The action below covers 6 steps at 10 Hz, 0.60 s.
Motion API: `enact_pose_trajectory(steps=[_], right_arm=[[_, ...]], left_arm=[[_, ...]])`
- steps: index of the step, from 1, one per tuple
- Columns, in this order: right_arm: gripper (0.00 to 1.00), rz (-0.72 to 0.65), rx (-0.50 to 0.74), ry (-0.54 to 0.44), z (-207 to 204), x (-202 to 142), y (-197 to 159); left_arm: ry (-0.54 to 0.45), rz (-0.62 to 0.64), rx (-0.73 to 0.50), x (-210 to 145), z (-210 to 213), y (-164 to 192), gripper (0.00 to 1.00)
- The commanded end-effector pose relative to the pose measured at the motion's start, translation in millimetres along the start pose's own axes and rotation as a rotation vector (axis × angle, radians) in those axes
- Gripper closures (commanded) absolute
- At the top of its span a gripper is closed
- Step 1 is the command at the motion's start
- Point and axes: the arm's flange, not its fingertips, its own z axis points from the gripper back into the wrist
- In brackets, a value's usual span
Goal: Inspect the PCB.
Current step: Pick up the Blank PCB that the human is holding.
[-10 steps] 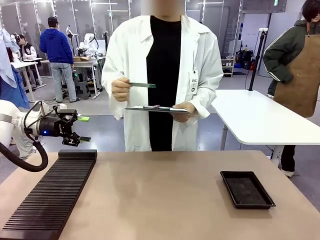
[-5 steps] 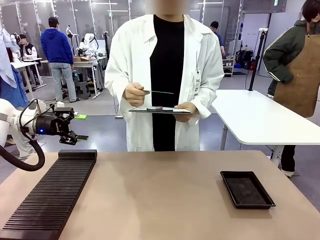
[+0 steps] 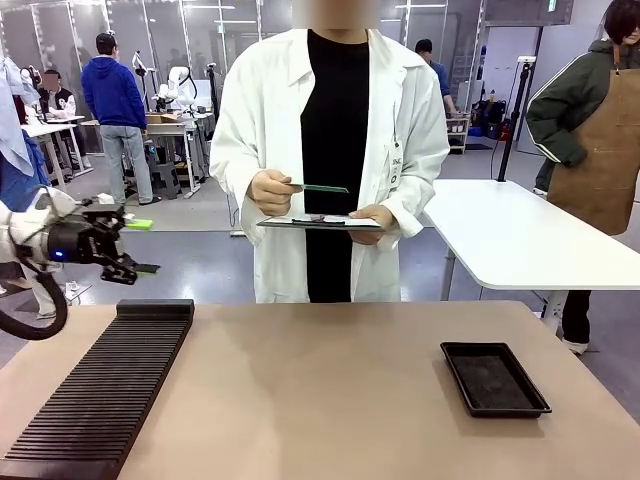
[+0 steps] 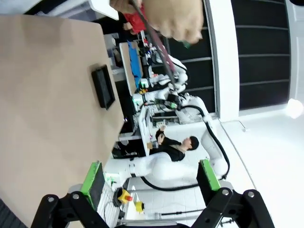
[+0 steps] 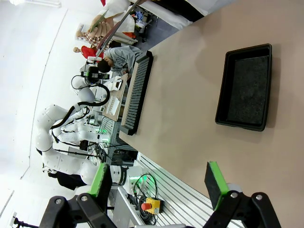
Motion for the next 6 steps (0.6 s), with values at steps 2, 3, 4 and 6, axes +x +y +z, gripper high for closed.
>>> enact_pose_trajectory(steps=[2,3,4,6], right_arm=[[0.0,0.007,0.007,-0.001,1,-1,1],[0.0,0.007,0.007,-0.001,1,-1,1],[0.0,0.007,0.007,-0.001,1,-1,1],[0.0,0.007,0.007,-0.001,1,-1,1]], left_arm=[[0.051,-0.088,-0.036,-58,44,-45,0.0],[0.025,-0.109,-0.005,-86,56,-51,0.0],[0.002,-0.106,0.004,-120,64,-54,0.0],[-0.062,-0.121,-0.028,-175,95,-48,0.0]])
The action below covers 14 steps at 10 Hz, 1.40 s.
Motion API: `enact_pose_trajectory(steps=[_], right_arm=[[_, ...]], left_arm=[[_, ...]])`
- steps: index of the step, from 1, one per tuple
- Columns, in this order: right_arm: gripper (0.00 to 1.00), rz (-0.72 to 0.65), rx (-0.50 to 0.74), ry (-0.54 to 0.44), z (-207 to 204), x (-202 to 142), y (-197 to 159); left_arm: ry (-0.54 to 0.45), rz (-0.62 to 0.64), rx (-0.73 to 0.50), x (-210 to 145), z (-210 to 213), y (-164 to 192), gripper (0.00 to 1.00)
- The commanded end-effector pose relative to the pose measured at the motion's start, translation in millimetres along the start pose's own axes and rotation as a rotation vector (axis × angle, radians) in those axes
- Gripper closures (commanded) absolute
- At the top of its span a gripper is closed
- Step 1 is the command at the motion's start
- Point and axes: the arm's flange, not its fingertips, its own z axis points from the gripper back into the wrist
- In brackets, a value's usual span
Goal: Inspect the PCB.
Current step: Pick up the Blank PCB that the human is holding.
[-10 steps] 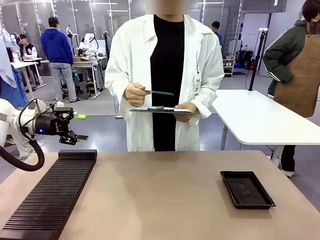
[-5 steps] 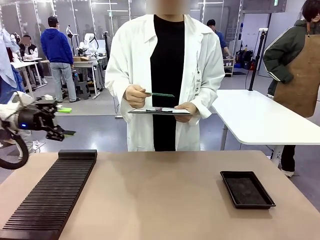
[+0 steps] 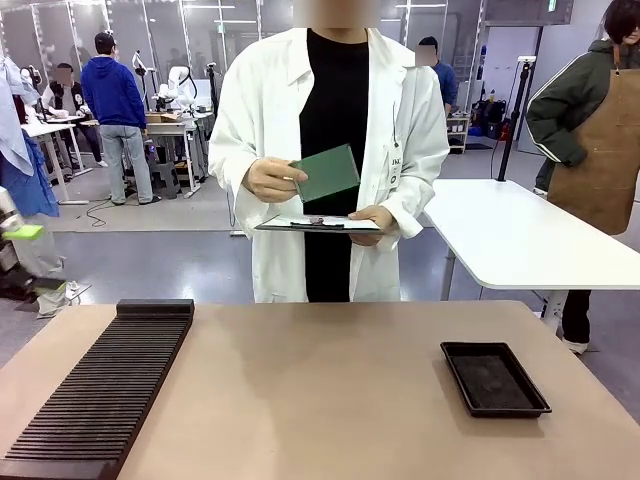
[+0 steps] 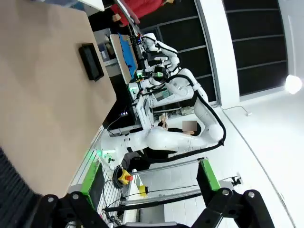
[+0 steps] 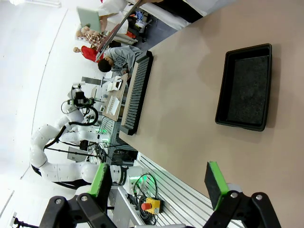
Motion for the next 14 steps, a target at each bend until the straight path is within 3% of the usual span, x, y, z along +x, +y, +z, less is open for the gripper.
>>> enact_pose_trajectory(steps=[1,4,14], right_arm=[[0.0,0.008,0.007,-0.002,2,-1,1],[0.0,0.008,0.007,-0.002,2,-1,1],[0.0,0.008,0.007,-0.002,2,-1,1]], left_arm=[[-0.064,-0.039,-0.011,-52,24,2,0.0],[-0.182,-0.037,-0.004,-104,53,12,0.0],[-0.196,-0.01,0.002,-108,60,17,0.0]])
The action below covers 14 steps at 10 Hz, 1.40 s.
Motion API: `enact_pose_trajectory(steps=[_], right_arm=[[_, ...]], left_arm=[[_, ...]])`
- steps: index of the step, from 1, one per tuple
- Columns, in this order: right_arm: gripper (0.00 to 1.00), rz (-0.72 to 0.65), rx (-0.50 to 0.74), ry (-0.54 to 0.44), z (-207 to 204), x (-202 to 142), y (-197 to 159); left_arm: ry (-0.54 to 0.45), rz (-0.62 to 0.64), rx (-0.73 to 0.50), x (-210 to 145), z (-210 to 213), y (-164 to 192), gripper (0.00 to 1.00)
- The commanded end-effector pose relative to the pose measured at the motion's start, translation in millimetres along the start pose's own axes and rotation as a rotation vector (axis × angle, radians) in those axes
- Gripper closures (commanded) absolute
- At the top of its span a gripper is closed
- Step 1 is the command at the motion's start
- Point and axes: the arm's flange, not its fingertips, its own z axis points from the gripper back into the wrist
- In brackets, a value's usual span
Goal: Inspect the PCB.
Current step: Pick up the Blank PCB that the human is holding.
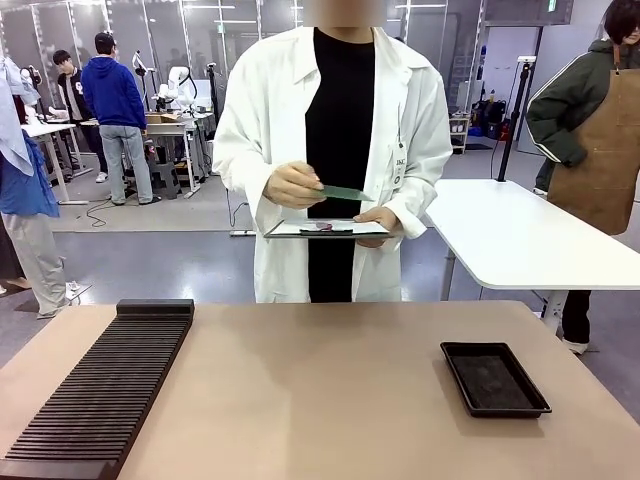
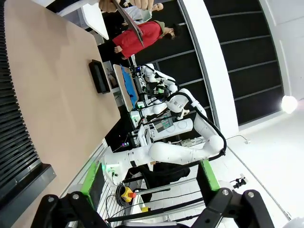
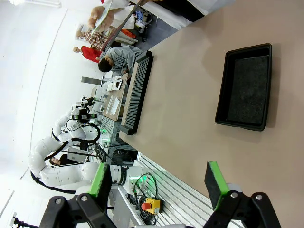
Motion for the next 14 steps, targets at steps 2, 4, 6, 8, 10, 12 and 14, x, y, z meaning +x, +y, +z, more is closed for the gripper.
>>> enact_pose_trajectory(steps=[2,4,6,8,10,12,14], right_arm=[[0.0,0.009,0.007,-0.002,1.5,-0.7,1.0],[0.0,0.009,0.007,-0.002,1.5,-0.7,1.0],[0.0,0.009,0.007,-0.002,1.5,-0.7,1.0],[0.0,0.009,0.007,-0.002,1.5,-0.7,1.0],[0.0,0.009,0.007,-0.002,1.5,-0.7,1.0],[0.0,0.009,0.007,-0.002,1.5,-0.7,1.0],[0.0,0.009,0.007,-0.002,1.5,-0.7,1.0]], left_arm=[[0.007,-0.003,0.002,0.0,-0.4,-1.1,0.0],[0.007,-0.003,0.002,0.0,-0.4,-1.1,0.0],[0.007,-0.003,0.002,0.0,-0.4,-1.1,0.0],[0.007,-0.003,0.002,0.0,-0.4,-1.1,0.0],[0.007,-0.003,0.002,0.0,-0.4,-1.1,0.0],[0.007,-0.003,0.002,0.0,-0.4,-1.1,0.0],[0.007,-0.003,0.002,0.0,-0.4,-1.1,0.0]])
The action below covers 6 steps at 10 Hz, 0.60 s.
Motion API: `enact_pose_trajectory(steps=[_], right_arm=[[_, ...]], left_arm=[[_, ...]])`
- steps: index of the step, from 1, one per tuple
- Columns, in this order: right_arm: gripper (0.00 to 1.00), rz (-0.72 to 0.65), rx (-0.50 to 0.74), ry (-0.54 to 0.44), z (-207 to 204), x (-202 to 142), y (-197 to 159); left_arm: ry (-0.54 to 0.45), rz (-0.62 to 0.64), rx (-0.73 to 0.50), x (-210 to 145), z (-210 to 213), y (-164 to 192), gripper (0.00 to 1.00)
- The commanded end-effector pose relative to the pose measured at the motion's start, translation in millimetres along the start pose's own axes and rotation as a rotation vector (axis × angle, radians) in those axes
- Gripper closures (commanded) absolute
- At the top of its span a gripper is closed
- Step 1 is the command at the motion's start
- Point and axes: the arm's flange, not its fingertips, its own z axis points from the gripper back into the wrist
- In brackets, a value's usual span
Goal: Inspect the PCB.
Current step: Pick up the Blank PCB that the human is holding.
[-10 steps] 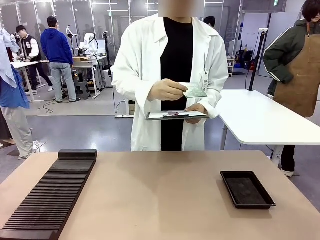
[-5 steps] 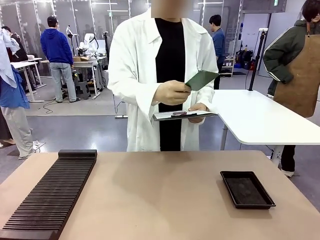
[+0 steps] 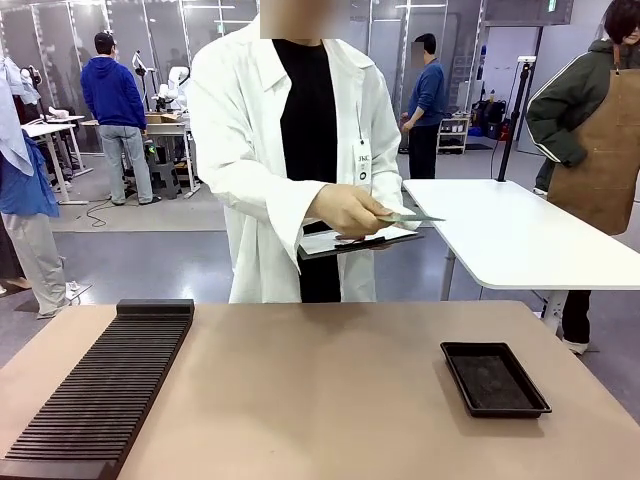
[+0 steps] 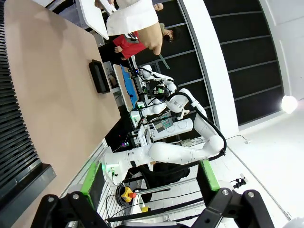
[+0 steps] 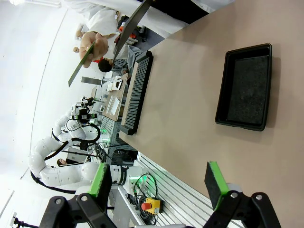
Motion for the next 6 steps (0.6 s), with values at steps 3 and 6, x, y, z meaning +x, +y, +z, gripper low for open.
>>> enact_pose_trajectory(steps=[3,6], right_arm=[[0.0,0.009,0.007,-0.002,2,-1,1],[0.0,-0.099,0.052,0.078,-15,8,12]], left_arm=[[0.007,-0.003,0.002,0,0,-1,0.0],[0.007,-0.003,0.002,0,0,-1,0.0]])
